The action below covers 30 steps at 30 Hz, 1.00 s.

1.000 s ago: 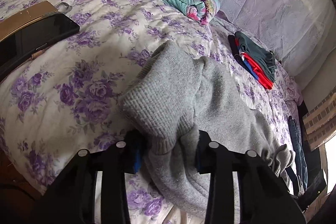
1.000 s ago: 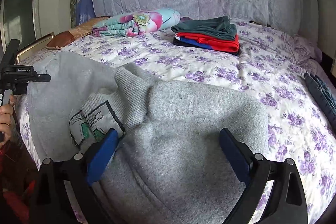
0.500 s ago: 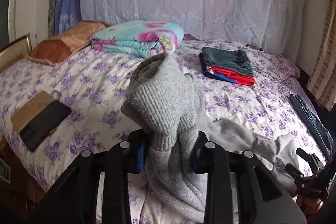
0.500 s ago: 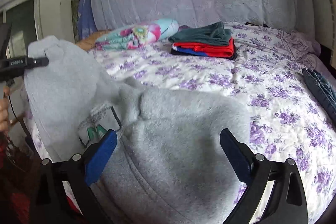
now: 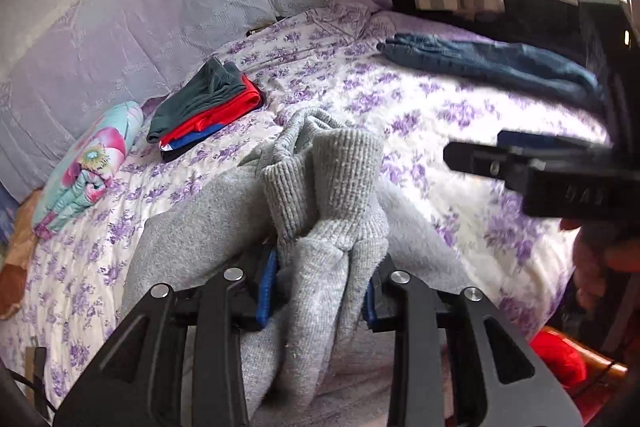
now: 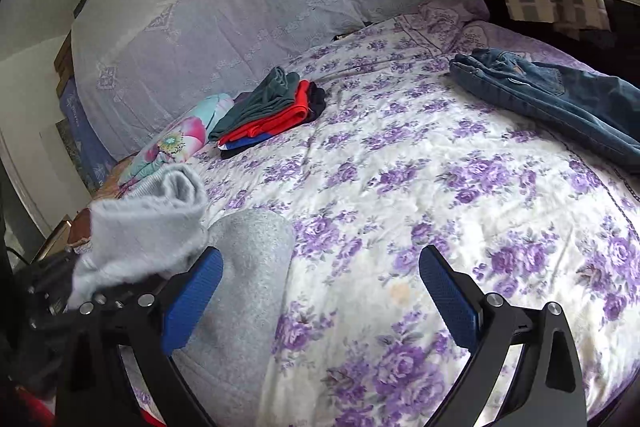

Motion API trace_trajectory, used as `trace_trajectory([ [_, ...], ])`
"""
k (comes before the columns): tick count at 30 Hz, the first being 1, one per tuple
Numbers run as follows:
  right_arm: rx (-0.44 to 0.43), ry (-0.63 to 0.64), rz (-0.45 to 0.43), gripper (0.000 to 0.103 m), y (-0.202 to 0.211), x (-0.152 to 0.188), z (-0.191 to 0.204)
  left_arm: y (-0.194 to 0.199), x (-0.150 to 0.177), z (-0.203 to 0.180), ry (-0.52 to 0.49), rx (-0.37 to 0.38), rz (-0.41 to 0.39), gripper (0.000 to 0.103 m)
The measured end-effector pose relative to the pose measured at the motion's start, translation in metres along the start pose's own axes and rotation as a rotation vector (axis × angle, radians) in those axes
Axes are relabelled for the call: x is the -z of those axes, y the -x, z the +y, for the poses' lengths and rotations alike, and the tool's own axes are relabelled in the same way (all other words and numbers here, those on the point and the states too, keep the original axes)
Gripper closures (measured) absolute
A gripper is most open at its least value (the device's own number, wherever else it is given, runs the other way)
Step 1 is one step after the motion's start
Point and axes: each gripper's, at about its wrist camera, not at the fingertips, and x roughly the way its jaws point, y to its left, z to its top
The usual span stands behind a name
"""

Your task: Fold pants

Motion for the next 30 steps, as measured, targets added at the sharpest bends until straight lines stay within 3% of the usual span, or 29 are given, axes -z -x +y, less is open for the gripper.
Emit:
trace_trajectory([
  [3, -0.006, 0.013, -0.004, 0.004, 0.002, -0.004, 0.003, 0.011, 0.008, 0.0, -0.038, -0.015, -0.024, 0.058],
  [4, -0.021, 0.016, -0.011, 0.004, 0.002, -0.006, 0.006, 0.017, 0.008, 0.006, -0.028, 0.03, -0.024, 0.027],
  [5, -0.046, 0.017, -0.021, 0.004, 0.003, -0.01, 0.01, 0.024, 0.009, 0.014, -0.005, 0.076, -0.033, 0.007],
  [6, -0.083, 0.014, -0.035, 0.004, 0.004, -0.015, 0.016, 0.032, 0.011, 0.021, 0.022, 0.1, -0.059, 0.004],
  [10, -0.249, 0.045, -0.097, 0.004, 0.016, -0.035, 0.052, 0.05, 0.011, 0.035, 0.053, 0.085, -0.112, 0.004],
  [12, -0.279, 0.132, -0.118, 0.004, 0.019, -0.043, 0.078, 0.056, 0.014, 0.05, 0.096, 0.07, -0.131, 0.004],
  [17, -0.102, 0.342, -0.117, 0.004, -0.003, -0.044, 0.117, 0.042, 0.022, 0.112, 0.309, 0.027, -0.04, 0.004],
  [20, 0.024, 0.36, 0.005, 0.004, -0.039, -0.028, 0.103, 0.022, 0.034, 0.132, 0.421, 0.144, 0.037, 0.004],
  [22, 0.069, 0.335, 0.101, 0.004, -0.06, -0.008, 0.077, -0.001, 0.045, 0.118, 0.393, 0.243, 0.124, 0.004],
  [23, 0.052, 0.289, 0.115, 0.004, -0.062, -0.001, 0.062, -0.014, 0.052, 0.104, 0.359, 0.252, 0.166, 0.004],
  [24, 0.007, 0.221, 0.132, 0.004, -0.062, 0.004, 0.047, -0.019, 0.059, 0.087, 0.314, 0.209, 0.168, 0.004],
  [26, -0.005, 0.159, 0.156, 0.004, -0.06, 0.008, 0.035, -0.011, 0.068, 0.067, 0.261, 0.12, 0.082, 0.004],
  [28, 0.08, 0.229, 0.148, 0.004, -0.059, 0.011, 0.04, -0.011, 0.067, 0.072, 0.284, 0.139, 0.094, 0.004],
  [30, 0.079, 0.249, 0.115, 0.004, -0.052, 0.007, 0.046, -0.011, 0.066, 0.085, 0.33, 0.194, 0.119, 0.004],
])
